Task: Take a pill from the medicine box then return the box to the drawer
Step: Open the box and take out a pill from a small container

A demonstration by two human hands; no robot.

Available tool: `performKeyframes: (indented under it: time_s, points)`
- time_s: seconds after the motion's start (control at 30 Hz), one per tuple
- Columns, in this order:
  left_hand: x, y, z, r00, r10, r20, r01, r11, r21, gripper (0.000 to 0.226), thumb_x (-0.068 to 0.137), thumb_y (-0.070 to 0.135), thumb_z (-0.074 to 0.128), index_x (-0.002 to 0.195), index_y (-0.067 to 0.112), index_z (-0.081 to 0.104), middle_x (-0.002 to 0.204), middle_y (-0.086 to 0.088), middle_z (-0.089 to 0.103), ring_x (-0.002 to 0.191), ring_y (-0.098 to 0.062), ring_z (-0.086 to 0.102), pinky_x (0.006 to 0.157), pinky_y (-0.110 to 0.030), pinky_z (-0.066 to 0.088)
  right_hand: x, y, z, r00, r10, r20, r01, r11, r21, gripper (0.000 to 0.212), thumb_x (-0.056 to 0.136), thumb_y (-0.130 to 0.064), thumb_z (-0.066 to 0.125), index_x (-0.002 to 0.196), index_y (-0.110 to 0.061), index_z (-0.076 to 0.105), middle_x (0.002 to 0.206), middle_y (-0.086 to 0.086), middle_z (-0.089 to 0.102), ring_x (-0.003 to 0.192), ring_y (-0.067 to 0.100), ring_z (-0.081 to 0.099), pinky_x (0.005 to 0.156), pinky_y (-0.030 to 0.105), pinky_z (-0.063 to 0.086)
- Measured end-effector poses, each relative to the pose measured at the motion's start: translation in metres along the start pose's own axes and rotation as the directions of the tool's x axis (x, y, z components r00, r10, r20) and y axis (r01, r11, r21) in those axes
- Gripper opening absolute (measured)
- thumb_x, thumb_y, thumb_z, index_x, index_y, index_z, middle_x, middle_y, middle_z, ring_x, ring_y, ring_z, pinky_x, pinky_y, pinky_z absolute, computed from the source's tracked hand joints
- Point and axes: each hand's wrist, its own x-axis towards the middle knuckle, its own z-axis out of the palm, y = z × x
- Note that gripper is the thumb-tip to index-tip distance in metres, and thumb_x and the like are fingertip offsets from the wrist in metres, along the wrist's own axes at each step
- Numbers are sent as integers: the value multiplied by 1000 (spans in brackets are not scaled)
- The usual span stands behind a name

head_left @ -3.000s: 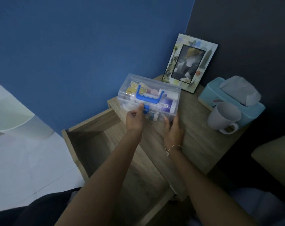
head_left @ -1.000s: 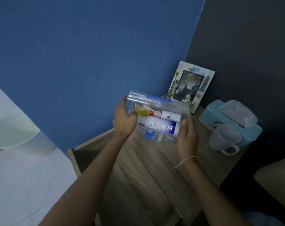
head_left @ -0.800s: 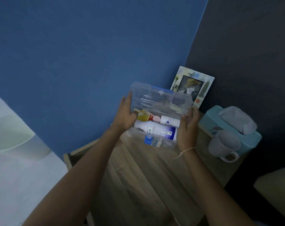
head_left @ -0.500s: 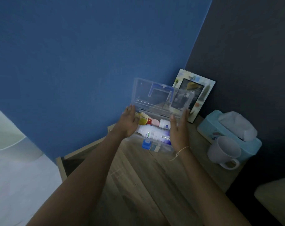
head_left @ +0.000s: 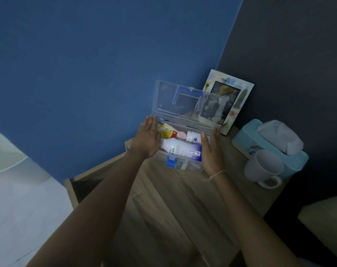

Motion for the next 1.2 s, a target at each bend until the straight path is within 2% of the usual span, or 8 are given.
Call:
performKeyframes:
  time_s: [0.1, 0.2, 0.33, 0.53, 0.63, 0.7, 0.9, 1.2]
  points:
    - [-4, 2, -3, 998, -10, -60, 6, 998, -65, 59, 103, 34, 25, 151, 4, 7, 162, -13, 3, 150, -26, -2, 121, -36, 0, -40, 21, -3, 996, -23, -81, 25, 999, 29, 73, 90, -68, 18, 152, -33, 0, 163, -11, 1, 148, 15, 17, 117, 47, 30]
    - [-14, 8, -4, 994, 40, -102, -44, 998, -37, 58, 102, 34, 32, 150, 6, 16, 161, -14, 13, 150, -29, 5, 122, -40, 3, -89, 50, 0, 985, -80, -152, 60, 990, -129, 63, 97, -55, 16, 152, -24, 10, 159, -11, 8, 148, 12, 14, 119, 40, 25]
    - [-20, 24, -5, 986, 136, -95, -138, 990, -7, 58, 101, 32, 39, 149, 3, 24, 159, -14, 22, 149, -28, 13, 122, -36, 10, -115, 73, 8, 995, -103, -4, 89, 872, -481, 58, 101, -35, 16, 149, -4, 20, 160, 13, 17, 150, 23, 11, 122, 43, 16]
    - [-7, 46, -6, 984, 173, -48, -172, 985, 12, 52, 101, 26, 40, 146, 2, 32, 154, -17, 31, 146, -29, 24, 121, -35, 18, -111, 77, 15, 992, -67, 104, 117, 786, -607, 60, 101, -39, 11, 152, -8, 10, 162, 11, 9, 151, 21, 3, 123, 40, 8]
    - [1, 54, -4, 984, 178, -23, -177, 984, 10, 43, 99, 22, 45, 137, 2, 47, 143, -21, 48, 135, -32, 43, 110, -36, 33, -111, 80, 16, 991, -77, 107, 128, 754, -644, 60, 101, -39, 9, 152, -9, 12, 162, 10, 12, 151, 21, 5, 123, 40, 8]
    - [7, 61, -2, 982, 188, -26, -188, 982, 1, 30, 96, 22, 49, 118, 7, 63, 121, -20, 63, 114, -33, 58, 91, -36, 45, -109, 81, 17, 992, -76, 102, 124, 752, -647, 60, 101, -40, 9, 152, -9, 14, 162, 10, 14, 151, 21, 6, 123, 40, 8]
    - [25, 82, 3, 999, 37, 28, -37, 999, 8, 19, 88, 16, 56, 90, 4, 70, 95, -19, 70, 92, -35, 64, 69, -30, 41, -109, 79, 16, 993, -69, 97, 115, 753, -648, 61, 100, -43, 9, 152, -11, 17, 162, 9, 16, 150, 21, 8, 123, 39, 8]
    - [47, 87, 8, 973, -219, 71, 215, 975, 60, 42, 78, 27, 73, 110, 0, 65, 114, -21, 66, 108, -35, 61, 87, -40, 50, -111, 76, 14, 993, -76, 94, 118, 779, -616, 64, 99, -45, 10, 151, -10, 18, 161, 10, 17, 150, 20, 9, 123, 40, 11]
